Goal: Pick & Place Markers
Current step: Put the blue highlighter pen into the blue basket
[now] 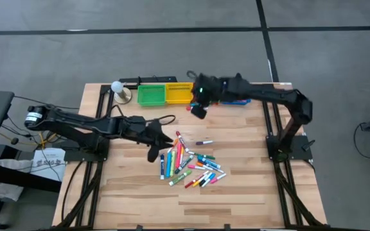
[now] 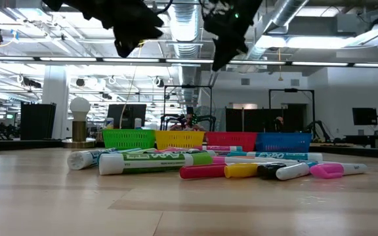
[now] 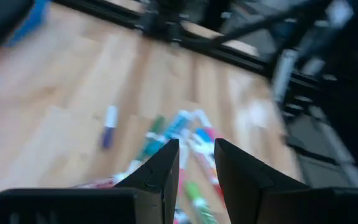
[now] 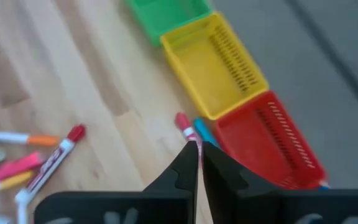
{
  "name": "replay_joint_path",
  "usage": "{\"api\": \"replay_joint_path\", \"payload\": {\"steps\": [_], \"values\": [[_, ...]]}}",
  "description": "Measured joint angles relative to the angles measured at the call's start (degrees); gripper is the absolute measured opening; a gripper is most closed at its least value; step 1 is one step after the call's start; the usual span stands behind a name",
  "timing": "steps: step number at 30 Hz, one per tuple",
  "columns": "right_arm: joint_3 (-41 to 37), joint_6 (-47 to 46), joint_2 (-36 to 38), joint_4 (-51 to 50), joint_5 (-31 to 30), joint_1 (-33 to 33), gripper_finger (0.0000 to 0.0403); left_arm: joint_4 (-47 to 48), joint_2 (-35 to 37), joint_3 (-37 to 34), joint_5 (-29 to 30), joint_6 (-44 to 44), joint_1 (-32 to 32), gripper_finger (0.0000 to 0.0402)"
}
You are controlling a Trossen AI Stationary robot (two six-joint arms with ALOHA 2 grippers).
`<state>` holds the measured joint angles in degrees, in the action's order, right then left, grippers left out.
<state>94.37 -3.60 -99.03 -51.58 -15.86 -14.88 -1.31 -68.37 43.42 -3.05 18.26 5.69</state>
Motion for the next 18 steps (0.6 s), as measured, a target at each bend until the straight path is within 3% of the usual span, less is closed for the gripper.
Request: {"api": "replay_joint_path", "payload": {"steps": [3,6,14,18], "values": [[0.02,-4.39,-0.40,-1.27,-8.81,4.91,0.0010,2.53,1.65,0.02,-5.01,0.04,0.08,0.0102],[0.02,-8.23,-0.44,-4.78,-13.28,9.16,0.0003,4.59,3.46,-1.22,-6.92,0.04,0.76,0.0102],[0.02,-29.88,-0.87,-18.72,-13.83,18.47,0.0005,3.77,6.10,-8.16,-4.32,1.44,1.42,0.0102],[0.05,-30.39,-2.35,-20.48,-11.88,21.53,0.0006,2.86,6.09,-9.46,-4.21,2.03,1.45,0.0102]]}}
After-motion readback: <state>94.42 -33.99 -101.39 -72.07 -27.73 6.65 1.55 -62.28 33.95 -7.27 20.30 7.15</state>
